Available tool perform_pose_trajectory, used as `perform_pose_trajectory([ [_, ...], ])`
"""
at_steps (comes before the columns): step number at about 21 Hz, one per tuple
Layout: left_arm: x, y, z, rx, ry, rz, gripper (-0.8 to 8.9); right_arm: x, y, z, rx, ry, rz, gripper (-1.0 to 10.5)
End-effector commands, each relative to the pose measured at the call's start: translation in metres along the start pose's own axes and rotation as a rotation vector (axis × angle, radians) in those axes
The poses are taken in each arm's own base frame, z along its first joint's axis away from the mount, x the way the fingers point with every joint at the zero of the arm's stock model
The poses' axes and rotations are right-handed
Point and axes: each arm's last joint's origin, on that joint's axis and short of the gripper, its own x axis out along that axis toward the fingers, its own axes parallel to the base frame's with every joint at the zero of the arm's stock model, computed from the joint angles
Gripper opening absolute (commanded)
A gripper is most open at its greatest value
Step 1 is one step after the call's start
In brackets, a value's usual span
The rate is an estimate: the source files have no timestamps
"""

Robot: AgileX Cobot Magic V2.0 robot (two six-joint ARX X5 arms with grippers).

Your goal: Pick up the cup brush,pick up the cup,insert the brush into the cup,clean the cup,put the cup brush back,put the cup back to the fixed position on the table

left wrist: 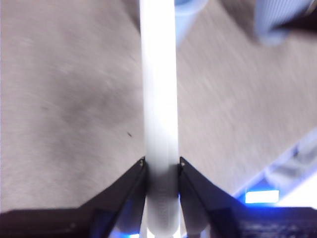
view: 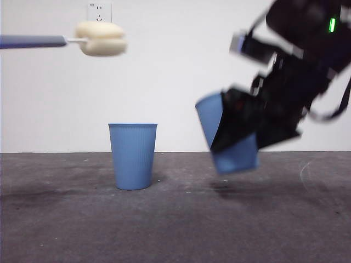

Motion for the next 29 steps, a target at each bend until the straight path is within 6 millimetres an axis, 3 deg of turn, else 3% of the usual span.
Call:
perform_pose_trajectory([
  [1, 0.009, -0.009, 0.001, 0.117, 0.058, -0.007, -0.09, -0.024, 0.010, 0.007, -0.133, 0.152, -0.020, -0.2],
  [5, 0.020, -0.034, 0.002, 0.326, 0.132, -0.007, -0.09, -0.045, 0.029, 0.013, -0.260, 0.391, -0.049, -0.2],
  [10, 0.026, -0.060, -0.004, 0.561, 0.222, -0.021, -0.09, -0.054, 0.057, 0.007, -0.426, 0.586, -0.102, -0.2],
  [17, 0.037, -0.080, -0.009, 0.701, 0.315, -0.062, -0.09, -0.059, 0.087, 0.000, -0.638, 0.666, -0.160, -0.2],
  [29, 0.066, -0.107, -0.002, 0.788, 0.321, -0.123, -0.09, -0.048, 0.117, -0.006, -0.801, 0.674, -0.143, -0.2],
])
